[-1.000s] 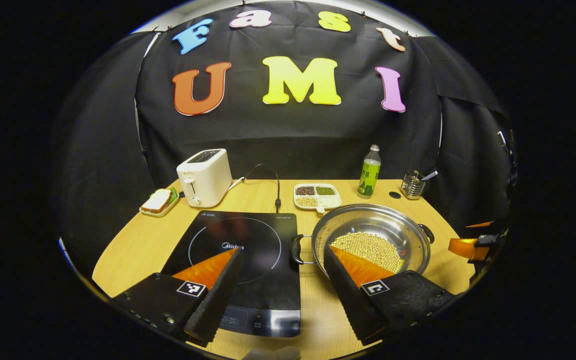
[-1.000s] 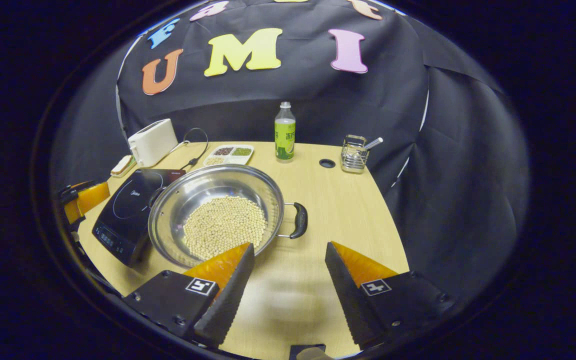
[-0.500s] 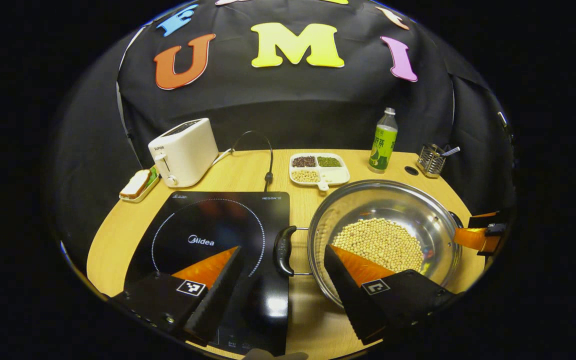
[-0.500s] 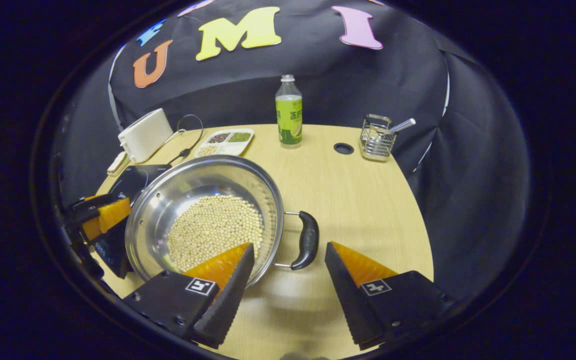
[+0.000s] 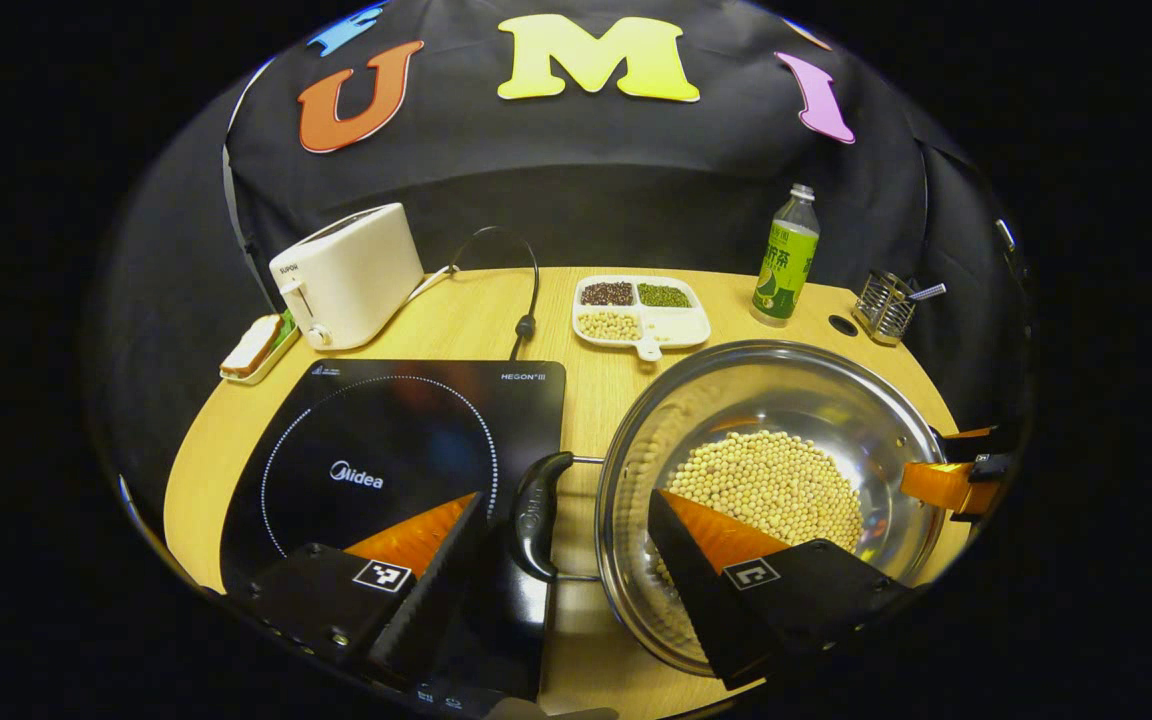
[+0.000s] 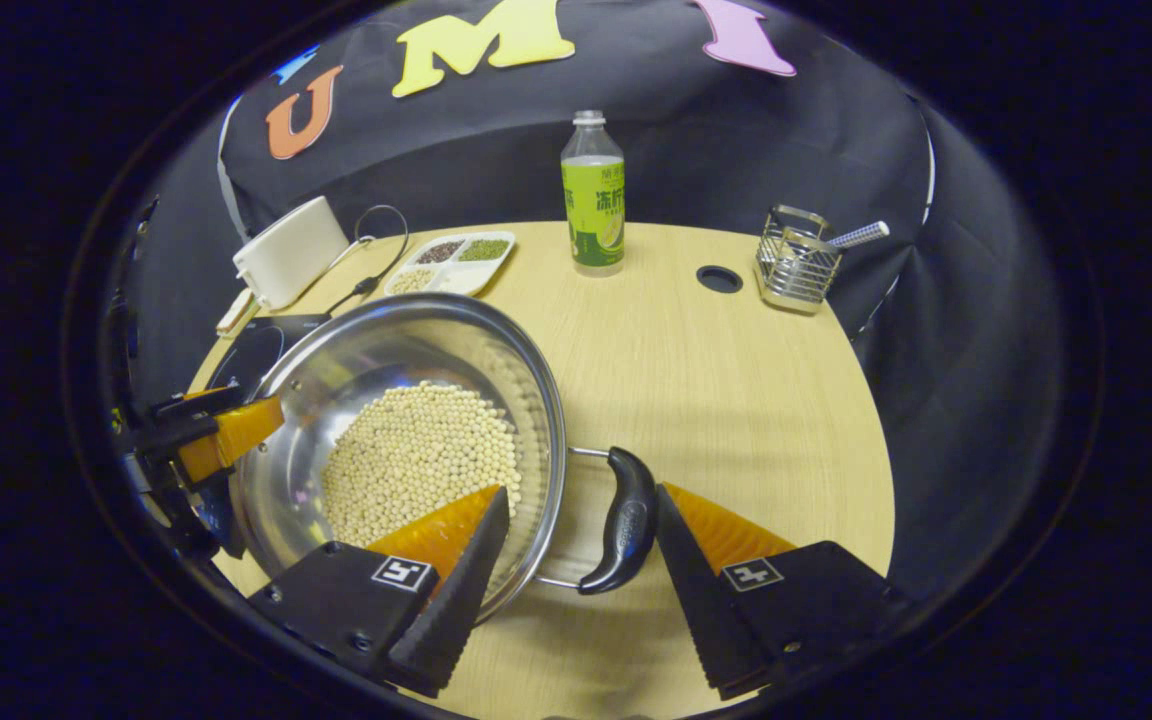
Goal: First push the handle of the pot to place it horizontally, then grasp the pot with both hands and set it on the induction cooktop.
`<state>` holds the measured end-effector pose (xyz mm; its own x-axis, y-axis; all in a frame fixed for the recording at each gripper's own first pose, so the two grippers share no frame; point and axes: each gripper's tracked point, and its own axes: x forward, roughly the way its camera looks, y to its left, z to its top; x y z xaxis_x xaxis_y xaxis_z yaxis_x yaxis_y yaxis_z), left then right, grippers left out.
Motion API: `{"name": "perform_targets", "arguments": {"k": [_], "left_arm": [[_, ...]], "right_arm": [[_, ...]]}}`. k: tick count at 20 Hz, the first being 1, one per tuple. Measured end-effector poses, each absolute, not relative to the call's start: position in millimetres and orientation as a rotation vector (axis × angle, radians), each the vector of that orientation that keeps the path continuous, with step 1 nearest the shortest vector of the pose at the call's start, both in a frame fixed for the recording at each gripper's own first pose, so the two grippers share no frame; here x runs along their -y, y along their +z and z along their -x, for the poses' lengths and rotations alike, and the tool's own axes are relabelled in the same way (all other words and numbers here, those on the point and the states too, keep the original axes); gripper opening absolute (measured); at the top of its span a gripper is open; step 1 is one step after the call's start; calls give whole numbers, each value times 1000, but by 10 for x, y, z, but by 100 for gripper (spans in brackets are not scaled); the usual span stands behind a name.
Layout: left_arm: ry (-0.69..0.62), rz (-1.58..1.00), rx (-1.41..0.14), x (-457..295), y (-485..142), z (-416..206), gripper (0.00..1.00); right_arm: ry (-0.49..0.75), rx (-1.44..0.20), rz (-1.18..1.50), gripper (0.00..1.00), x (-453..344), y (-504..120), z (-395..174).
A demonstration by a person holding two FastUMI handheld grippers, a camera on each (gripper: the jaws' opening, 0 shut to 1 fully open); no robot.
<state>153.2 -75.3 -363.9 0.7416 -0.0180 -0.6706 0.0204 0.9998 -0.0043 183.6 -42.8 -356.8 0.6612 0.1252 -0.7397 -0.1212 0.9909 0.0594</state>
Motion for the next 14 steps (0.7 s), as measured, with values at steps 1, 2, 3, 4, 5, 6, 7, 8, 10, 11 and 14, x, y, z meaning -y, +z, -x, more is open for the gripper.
{"name": "perform_targets", "arguments": {"k": [1, 2, 3, 4, 5, 6, 7, 8, 10, 11, 14], "left_arm": [[-17, 3, -753, 790, -3677, -1519, 97], [-19, -3, -739, 798, -3679, -1559, 98], [-16, -10, -740, 812, -3623, -1509, 98], [-14, -22, -748, 818, -3643, -1516, 98], [-16, -39, -756, 823, -3684, -1536, 99], [-17, -53, -758, 811, -3694, -1542, 99], [-17, -57, -756, 823, -3695, -1541, 100], [-12, -60, -756, 818, -3694, -1543, 94], [16, -83, -763, 733, -3707, -1544, 80], [19, -85, -761, 728, -3703, -1551, 83], [25, -103, -768, 705, -3722, -1566, 81]], "right_arm": [[144, -850, 0, 91, 414, -3590, -1829], [145, -853, 3, 89, 417, -3594, -1838], [144, -857, 4, 86, 414, -3605, -1857], [146, -863, 4, 85, 407, -3626, -1859], [144, -873, 0, 84, 407, -3650, -1848], [141, -884, -2, 83, 404, -3673, -1842], [135, -889, -6, 82, 410, -3690, -1846], [125, -893, -5, 82, 431, -3704, -1845], [114, -902, -17, 77, 435, -3724, -1840], [112, -908, -14, 75, 435, -3724, -1835], [72, -933, -49, 71, 449, -3733, -1834]]}}
